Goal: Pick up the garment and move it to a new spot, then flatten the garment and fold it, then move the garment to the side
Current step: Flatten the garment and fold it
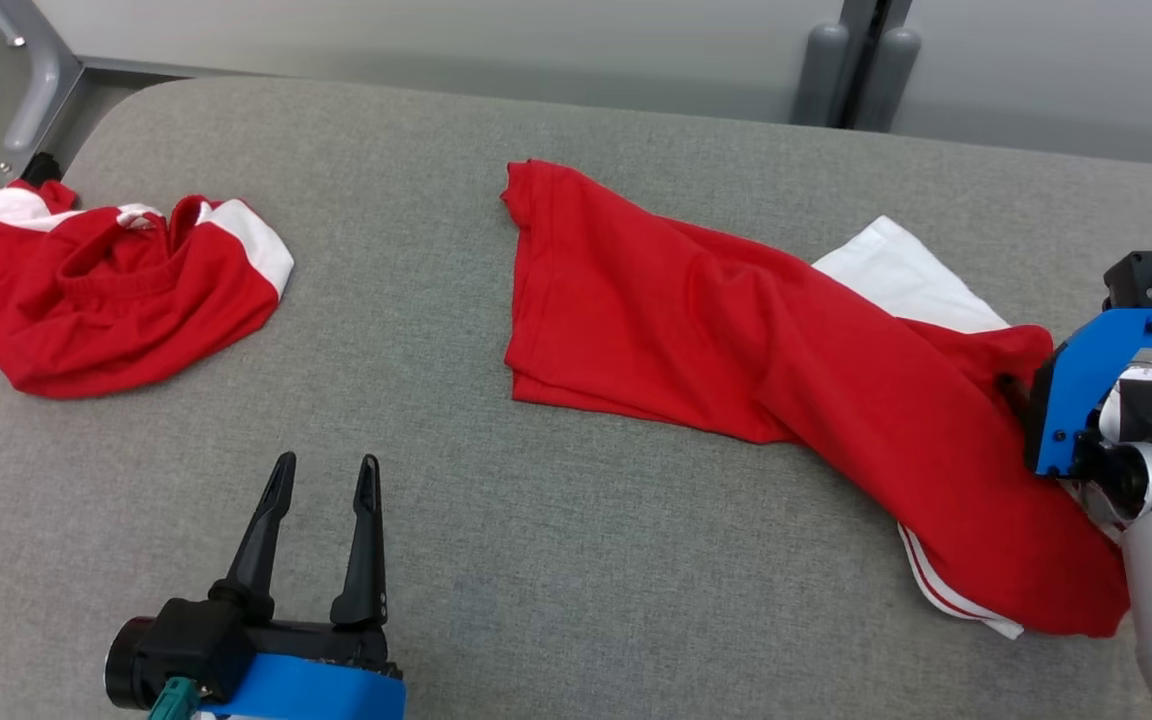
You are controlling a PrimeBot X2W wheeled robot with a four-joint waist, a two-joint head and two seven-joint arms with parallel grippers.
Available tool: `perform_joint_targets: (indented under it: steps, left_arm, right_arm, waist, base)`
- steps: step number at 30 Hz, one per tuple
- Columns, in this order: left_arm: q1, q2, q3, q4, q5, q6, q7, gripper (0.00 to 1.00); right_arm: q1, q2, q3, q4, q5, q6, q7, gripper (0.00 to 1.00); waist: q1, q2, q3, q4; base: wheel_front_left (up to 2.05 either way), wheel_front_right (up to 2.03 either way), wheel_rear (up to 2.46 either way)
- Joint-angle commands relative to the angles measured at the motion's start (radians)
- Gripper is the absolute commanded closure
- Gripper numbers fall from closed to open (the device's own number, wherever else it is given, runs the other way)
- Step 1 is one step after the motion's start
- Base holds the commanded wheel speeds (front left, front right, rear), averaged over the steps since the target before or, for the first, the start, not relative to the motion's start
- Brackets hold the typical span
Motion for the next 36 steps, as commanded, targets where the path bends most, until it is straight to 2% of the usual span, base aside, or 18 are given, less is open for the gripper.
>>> perform_joint_targets:
  steps: [1,6,7,8,13,18,27,32,36]
  left_arm:
    - [-0.023,-0.003,0.000,-0.005,0.005,-0.003,-0.004,0.00]
    - [-0.031,-0.013,0.004,-0.006,0.010,-0.007,-0.005,0.00]
    - [-0.036,-0.015,0.005,-0.006,0.011,-0.009,-0.005,0.00]
    - [-0.040,-0.017,0.006,-0.005,0.012,-0.009,-0.005,0.00]
    - [-0.044,-0.025,0.017,-0.003,0.018,-0.013,-0.005,0.00]
    - [-0.025,-0.025,0.030,0.014,0.021,-0.015,-0.005,0.00]
    - [0.010,-0.020,0.045,0.032,0.019,-0.015,-0.005,0.00]
    - [0.025,-0.020,0.048,0.042,0.015,-0.010,-0.005,0.00]
    - [0.031,-0.016,0.054,0.042,0.010,-0.009,-0.005,0.00]
  right_arm:
    - [-0.014,-0.005,0.003,0.012,0.006,0.000,-0.005,0.00]
    - [-0.012,-0.016,0.018,0.078,0.024,0.000,-0.006,0.00]
    - [-0.012,-0.017,0.017,0.088,0.029,0.000,-0.009,0.55]
    - [-0.015,-0.019,0.020,0.095,0.031,0.000,-0.012,1.00]
    - [-0.061,-0.020,0.046,0.052,0.026,0.000,-0.084,1.00]
    - [-0.083,-0.007,0.142,-0.074,0.066,0.000,-0.130,1.00]
    - [-0.023,-0.027,0.344,-0.517,0.161,0.000,-0.033,1.00]
    - [0.041,-0.028,0.398,-0.758,0.184,0.000,0.031,1.00]
    - [0.066,-0.013,0.419,-0.887,0.195,0.000,0.053,1.00]
  waist:
    - [-0.0002,-0.0002,0.020,0.018]
    - [-0.0002,-0.0002,0.035,0.028]
    - [-0.0002,-0.0002,0.036,0.028]
    - [-0.0002,-0.0002,0.038,0.028]
    - [-0.0002,-0.0002,0.029,0.012]
    - [-0.0002,-0.0002,-0.016,-0.019]
    - [-0.0002,-0.0002,-0.107,-0.072]
    - [-0.0002,-0.0002,-0.136,-0.088]
    - [-0.0002,-0.0002,-0.147,-0.100]
  base:
    - [0.00,0.00,0.00]
    - [0.00,0.00,0.00]
    - [0.00,0.00,0.00]
    - [0.00,0.00,0.00]
    - [0.00,0.00,0.00]
    - [0.00,0.00,0.00]
    - [0.00,0.00,0.00]
    - [0.00,0.00,0.00]
    - [0.00,0.00,0.00]
